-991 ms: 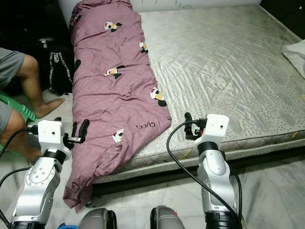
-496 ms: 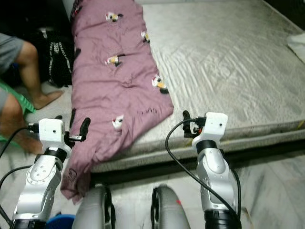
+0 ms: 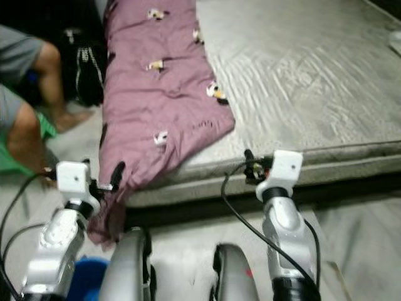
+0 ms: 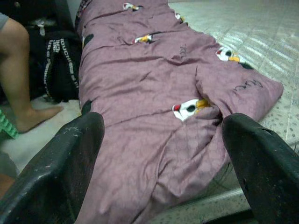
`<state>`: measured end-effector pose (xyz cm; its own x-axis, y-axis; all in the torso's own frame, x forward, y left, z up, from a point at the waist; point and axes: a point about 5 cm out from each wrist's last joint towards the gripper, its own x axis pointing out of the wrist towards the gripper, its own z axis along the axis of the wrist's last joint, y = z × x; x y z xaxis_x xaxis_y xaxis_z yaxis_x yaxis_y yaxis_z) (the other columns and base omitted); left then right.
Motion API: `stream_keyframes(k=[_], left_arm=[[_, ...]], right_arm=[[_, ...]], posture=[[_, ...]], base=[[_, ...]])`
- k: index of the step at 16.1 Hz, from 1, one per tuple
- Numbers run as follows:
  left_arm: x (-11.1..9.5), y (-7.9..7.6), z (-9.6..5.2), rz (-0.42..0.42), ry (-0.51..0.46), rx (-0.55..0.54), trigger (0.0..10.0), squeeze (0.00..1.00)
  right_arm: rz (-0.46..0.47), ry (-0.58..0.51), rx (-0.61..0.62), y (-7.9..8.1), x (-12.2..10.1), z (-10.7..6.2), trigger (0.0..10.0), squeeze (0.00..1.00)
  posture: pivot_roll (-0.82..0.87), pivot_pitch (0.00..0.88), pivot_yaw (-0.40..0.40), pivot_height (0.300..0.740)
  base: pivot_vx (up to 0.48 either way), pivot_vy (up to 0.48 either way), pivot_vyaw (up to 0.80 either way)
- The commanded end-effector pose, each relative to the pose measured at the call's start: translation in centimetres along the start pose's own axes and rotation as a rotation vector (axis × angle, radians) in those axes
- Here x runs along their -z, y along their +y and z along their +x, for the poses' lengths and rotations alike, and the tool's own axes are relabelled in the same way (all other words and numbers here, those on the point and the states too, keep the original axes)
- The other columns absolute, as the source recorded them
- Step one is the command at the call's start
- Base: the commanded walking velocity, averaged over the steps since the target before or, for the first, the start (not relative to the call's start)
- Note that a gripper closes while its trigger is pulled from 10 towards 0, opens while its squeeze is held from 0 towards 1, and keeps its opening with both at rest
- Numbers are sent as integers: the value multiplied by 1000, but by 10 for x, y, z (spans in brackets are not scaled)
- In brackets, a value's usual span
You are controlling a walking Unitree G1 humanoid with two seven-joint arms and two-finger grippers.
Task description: Clean up the room
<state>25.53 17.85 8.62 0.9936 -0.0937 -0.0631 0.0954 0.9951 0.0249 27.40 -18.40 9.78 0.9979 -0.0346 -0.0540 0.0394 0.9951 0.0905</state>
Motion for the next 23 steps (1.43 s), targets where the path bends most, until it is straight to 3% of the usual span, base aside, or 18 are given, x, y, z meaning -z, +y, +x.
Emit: stream_keyframes(k=[1, 12, 15, 18, 21, 23], left_arm=[[-7, 2, 2, 4, -30, 9, 10000, 0], [-6, 0, 3, 3, -19, 16, 10000, 0], [-4, 6, 7, 29, 2, -37, 10000, 0], [3, 19, 12, 0, 64, -119, 10000, 0], [6, 27, 18, 4, 101, -139, 10000, 0], [14, 30, 24, 3, 175, -150, 10000, 0]], right_arm=[[-5, -24, -18, 4, -7, 3, 10000, 0], [-15, -14, -22, 4, -4, 3, 10000, 0], [-17, -17, -22, 6, -6, 4, 10000, 0], [-21, -22, -21, 3, -8, 3, 10000, 0], [-21, -25, -23, 1, -9, 2, 10000, 0], [-26, -24, -21, 0, -9, 0, 10000, 0]], posture=[[-33, 102, -10, 624], [-29, 97, -14, 624], [-34, 111, -9, 624], [-48, 119, -10, 624], [-59, 129, -11, 599], [-70, 136, -13, 574]], base=[[341, 0, 0], [448, 0, 0], [0, 0, 0], [0, 0, 0], [0, 0, 0], [0, 0, 0]])
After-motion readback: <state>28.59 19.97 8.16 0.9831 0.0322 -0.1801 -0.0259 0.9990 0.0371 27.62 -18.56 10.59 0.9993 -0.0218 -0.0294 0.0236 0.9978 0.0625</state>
